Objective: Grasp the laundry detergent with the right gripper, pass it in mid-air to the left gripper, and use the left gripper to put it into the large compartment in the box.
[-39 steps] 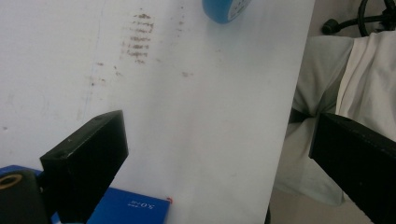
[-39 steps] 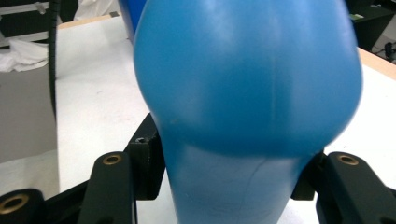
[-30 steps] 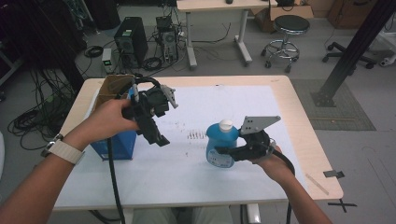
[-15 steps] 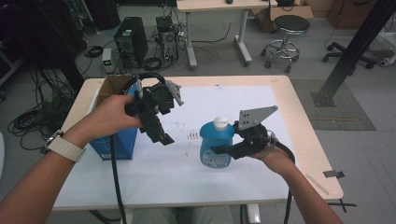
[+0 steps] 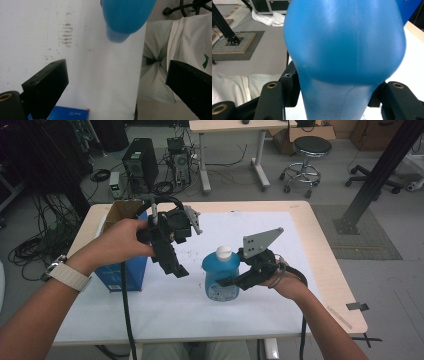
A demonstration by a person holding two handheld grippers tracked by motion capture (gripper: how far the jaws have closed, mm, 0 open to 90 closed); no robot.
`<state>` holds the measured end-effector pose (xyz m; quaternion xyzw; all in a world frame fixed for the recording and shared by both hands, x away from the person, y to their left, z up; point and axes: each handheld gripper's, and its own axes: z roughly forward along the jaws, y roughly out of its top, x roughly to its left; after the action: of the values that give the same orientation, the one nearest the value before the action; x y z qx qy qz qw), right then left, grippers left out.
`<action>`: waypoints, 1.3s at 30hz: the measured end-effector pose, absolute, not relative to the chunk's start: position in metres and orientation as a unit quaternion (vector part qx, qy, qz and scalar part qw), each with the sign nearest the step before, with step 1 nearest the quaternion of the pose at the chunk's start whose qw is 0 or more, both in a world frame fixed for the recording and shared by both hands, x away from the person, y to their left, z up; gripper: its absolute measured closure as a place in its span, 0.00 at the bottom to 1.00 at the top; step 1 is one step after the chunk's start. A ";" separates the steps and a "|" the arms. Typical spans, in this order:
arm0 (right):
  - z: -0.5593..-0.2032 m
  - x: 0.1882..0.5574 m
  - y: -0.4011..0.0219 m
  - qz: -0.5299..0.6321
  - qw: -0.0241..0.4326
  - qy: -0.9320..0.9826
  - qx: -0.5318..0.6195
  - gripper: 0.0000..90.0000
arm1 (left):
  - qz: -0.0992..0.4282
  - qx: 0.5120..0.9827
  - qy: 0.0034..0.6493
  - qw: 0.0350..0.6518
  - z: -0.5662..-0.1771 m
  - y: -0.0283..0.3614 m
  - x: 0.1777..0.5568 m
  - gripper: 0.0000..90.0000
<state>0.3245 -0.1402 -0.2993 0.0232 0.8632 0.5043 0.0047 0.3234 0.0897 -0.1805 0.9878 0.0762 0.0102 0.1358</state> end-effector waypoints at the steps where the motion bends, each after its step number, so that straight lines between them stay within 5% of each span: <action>1: -0.299 0.325 -0.138 0.505 0.003 0.863 0.021 0.48 | 0.009 0.988 0.074 0.136 -0.180 0.089 0.323 0.06; 39: -0.294 0.330 -0.091 0.502 -0.005 0.865 -0.017 0.48 | 0.008 0.990 0.057 0.131 -0.174 0.073 0.320 0.06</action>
<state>0.3297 -0.0906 -0.2936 -0.0174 0.8648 0.5018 -0.0052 0.3195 0.0729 -0.1738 0.9897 0.0572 0.0082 0.1309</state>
